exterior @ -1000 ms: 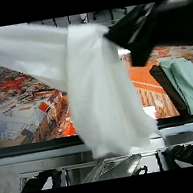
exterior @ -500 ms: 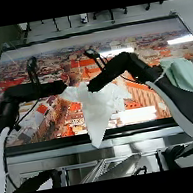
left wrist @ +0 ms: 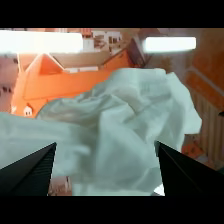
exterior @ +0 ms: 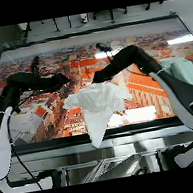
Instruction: Fold the shirts.
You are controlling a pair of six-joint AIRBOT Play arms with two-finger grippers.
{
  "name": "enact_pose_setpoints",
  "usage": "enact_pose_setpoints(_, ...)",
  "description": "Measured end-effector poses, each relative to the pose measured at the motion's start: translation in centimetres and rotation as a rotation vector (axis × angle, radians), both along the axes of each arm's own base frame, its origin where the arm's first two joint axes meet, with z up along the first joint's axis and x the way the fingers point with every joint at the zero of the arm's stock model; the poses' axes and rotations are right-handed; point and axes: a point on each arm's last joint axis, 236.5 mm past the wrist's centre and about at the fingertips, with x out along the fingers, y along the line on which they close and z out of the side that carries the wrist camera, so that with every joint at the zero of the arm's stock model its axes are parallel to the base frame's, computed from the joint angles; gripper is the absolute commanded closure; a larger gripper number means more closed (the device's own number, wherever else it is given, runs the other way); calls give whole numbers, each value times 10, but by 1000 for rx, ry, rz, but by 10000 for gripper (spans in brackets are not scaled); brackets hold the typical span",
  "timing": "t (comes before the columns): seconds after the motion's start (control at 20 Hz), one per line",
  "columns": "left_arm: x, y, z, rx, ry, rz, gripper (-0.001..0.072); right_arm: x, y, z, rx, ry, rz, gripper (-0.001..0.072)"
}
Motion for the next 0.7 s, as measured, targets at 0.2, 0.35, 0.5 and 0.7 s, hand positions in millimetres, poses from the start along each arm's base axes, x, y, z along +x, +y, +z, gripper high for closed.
enact_pose_setpoints(0.2,-51,27,26,-37,110,-13,20,12,-99,26,-26,43,-111,245)
enact_pose_setpoints(0.35,-123,21,-4,-57,267,-19,20,12,-162,9,-43,134,-208,245)
enact_pose_setpoints(0.5,-197,-1,-57,-62,414,-8,21,5,-201,-22,-44,242,-273,245)
enact_pose_setpoints(0.7,-267,-36,-111,-45,478,16,21,-3,-213,-55,-40,330,-275,245)
